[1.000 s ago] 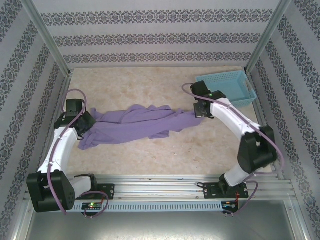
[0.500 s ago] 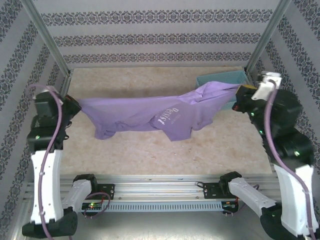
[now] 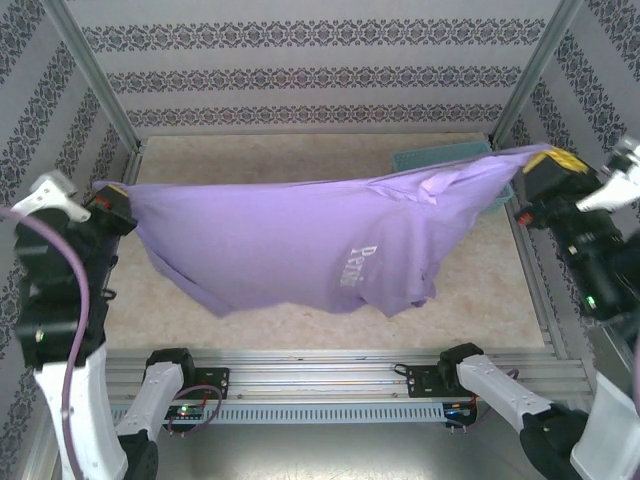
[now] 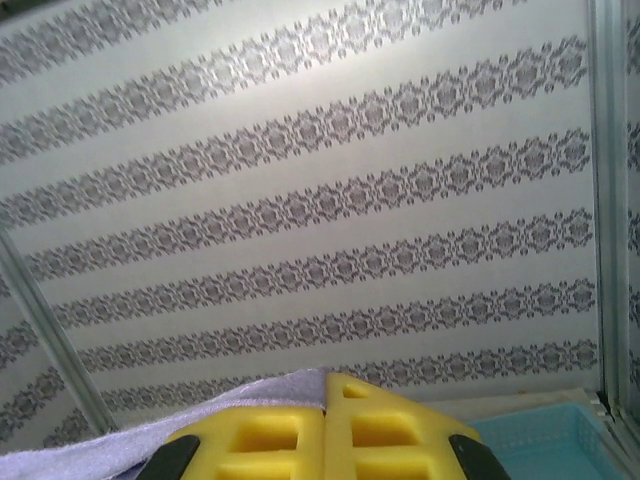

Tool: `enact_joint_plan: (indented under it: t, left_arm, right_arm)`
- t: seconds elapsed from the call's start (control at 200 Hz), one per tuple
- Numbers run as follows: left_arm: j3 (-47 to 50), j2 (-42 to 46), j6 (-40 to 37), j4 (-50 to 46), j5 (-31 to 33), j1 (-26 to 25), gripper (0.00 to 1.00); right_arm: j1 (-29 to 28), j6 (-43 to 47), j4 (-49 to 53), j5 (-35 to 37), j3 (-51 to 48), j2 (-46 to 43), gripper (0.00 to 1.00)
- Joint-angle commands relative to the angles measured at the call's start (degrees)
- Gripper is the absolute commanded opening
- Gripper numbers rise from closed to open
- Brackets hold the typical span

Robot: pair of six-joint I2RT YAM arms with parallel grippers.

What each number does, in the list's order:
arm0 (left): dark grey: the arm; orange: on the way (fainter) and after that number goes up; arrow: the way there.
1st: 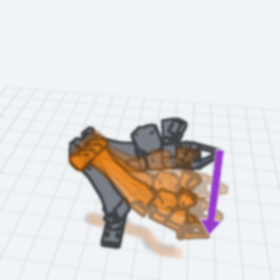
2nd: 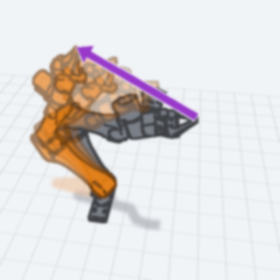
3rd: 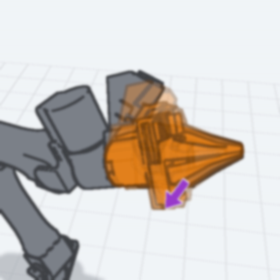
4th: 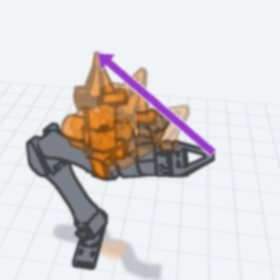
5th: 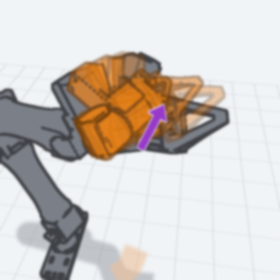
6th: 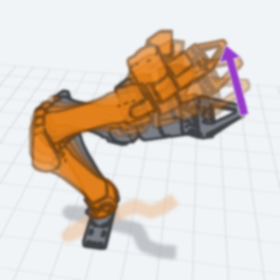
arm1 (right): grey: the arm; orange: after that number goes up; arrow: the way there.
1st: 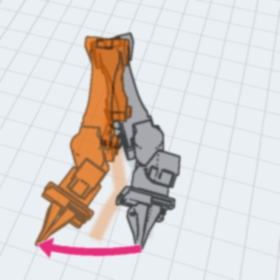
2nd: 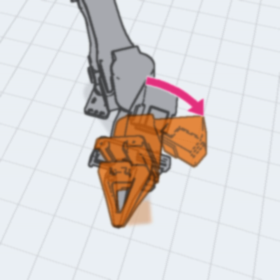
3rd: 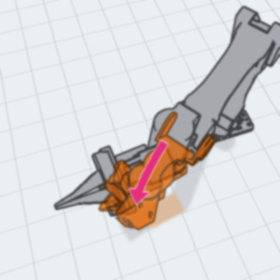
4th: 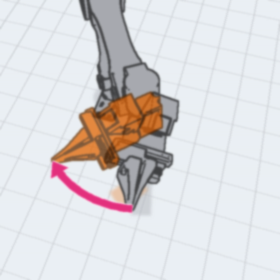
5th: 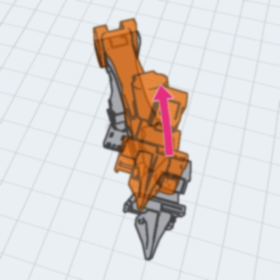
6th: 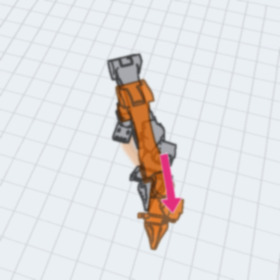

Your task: Fold the inside-out t-shirt

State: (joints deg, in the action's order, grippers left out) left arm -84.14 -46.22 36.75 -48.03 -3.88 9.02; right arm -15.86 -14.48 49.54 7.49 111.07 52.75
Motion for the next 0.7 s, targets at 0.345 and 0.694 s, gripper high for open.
enact_joint_plan:
  t: [0.345,0.694]
  left_arm:
    - [-3.51,-26.42,-0.75,1.82,-1.06,0.74,0.0]
    - [-45.56,-42.96,-3.78,-0.42,8.18,2.23,0.0]
  right_arm:
    - [1.77,3.23,-7.88,2.14,-3.78,26.12,0.0]
    - [4.43,2.66,-3.89,0.43,51.96,53.28,0.0]
